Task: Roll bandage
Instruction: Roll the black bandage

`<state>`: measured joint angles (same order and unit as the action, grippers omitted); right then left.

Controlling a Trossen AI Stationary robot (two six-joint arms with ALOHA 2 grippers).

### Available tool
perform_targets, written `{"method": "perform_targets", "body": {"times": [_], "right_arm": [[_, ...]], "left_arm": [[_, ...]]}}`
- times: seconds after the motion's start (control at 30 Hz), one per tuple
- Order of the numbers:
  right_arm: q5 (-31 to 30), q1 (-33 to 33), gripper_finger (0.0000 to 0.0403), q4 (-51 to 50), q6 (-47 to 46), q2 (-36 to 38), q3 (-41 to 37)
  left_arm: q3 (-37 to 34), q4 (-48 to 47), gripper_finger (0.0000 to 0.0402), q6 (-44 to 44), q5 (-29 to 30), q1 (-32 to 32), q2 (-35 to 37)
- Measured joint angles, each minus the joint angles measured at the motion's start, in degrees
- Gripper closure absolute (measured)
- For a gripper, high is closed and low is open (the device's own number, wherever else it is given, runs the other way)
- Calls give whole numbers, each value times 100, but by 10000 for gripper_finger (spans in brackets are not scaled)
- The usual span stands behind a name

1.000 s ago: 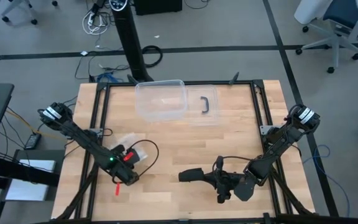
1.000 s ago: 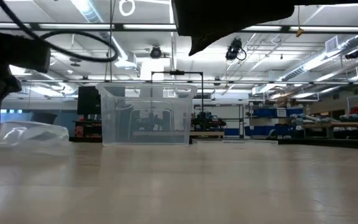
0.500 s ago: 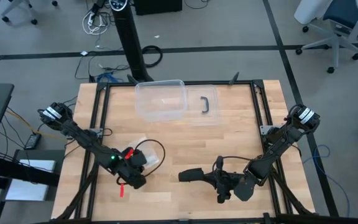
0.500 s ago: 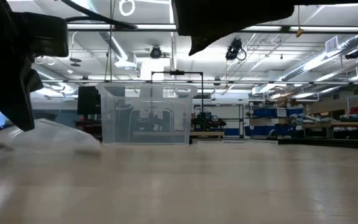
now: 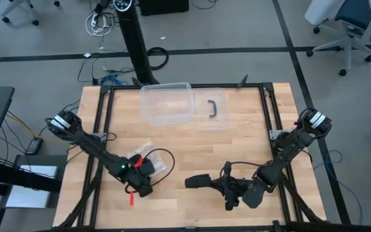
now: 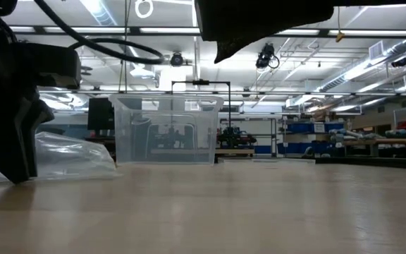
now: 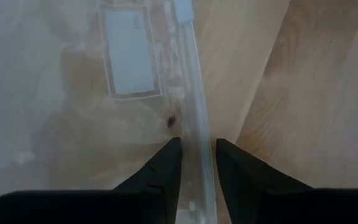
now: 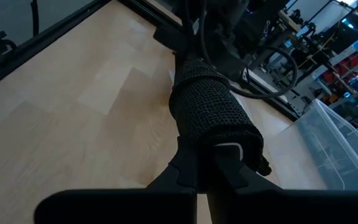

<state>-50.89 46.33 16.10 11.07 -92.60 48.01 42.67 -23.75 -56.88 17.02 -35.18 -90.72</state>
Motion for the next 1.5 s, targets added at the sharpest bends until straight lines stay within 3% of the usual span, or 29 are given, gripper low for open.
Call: {"method": "perform_targets", "body": {"times": [0.4, 0.77, 1.0, 1.13, 1.37, 1.5], "right_arm": [[8, 0, 397, 2, 0, 0, 0], [148, -11, 397, 4, 35, 0, 0], [159, -49, 397, 7, -40, 0, 0], [164, -102, 397, -71, -132, 0, -1], [150, -214, 397, -903, -980, 0, -4], [154, -170, 397, -855, -1106, 0, -4]], "left_arm": [[240, -221, 305, 402, -72, 8, -137], [274, -262, 396, 423, -353, 44, -126], [429, -337, 400, 442, -463, 42, -138], [682, -292, 400, 613, -244, 45, -141], [1006, -283, 401, 877, -74, 144, -140], [1067, -31, 401, 929, 25, 198, -139]]}}
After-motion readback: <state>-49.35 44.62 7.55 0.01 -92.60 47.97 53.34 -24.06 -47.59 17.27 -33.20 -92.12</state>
